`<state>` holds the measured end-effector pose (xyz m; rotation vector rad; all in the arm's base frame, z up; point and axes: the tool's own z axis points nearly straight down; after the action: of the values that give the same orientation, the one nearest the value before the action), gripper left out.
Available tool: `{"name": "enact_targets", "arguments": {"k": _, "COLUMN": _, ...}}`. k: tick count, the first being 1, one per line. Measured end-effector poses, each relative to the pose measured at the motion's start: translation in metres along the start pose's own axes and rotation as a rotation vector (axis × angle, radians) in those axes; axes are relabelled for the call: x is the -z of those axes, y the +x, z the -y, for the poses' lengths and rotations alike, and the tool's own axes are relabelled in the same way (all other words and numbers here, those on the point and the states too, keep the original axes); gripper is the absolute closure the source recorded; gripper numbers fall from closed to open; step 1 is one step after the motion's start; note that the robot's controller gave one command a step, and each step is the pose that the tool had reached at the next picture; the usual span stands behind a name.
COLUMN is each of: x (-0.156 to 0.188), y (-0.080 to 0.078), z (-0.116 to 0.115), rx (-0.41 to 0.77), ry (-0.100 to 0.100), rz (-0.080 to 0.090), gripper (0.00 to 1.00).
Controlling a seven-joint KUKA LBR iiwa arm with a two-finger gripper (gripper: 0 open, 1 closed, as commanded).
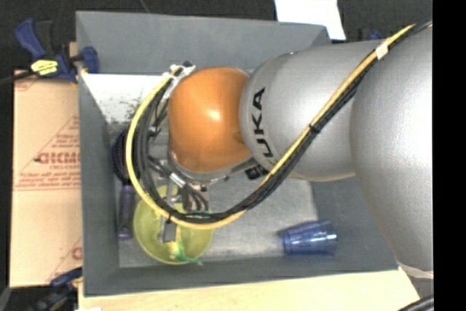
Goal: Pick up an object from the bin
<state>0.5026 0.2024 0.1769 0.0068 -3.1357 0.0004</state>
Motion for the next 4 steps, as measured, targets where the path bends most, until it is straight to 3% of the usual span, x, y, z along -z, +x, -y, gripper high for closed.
{"name": "enact_targets", "arguments": {"k": 1, "x": 0.004, "y": -0.002, "z": 0.001, "rx": -0.004, "ry": -0.002, "rz": 0.008, "gripper": 0.0}}
{"name": "enact_targets", "arguments": {"k": 2, "x": -0.088, "y": -0.053, "z": 0.029, "rx": 0.287, "ry": 0.001, "rz": 0.0, "gripper": 0.0}}
{"name": "enact_targets", "arguments": {"k": 3, "x": -0.1, "y": -0.053, "z": 0.031, "rx": 0.432, "ry": 0.001, "rz": 0.024, "gripper": 0.0}}
{"name": "enact_targets", "arguments": {"k": 4, "x": -0.099, "y": -0.058, "z": 0.034, "rx": 0.382, "ry": 0.006, "rz": 0.011, "gripper": 0.0}}
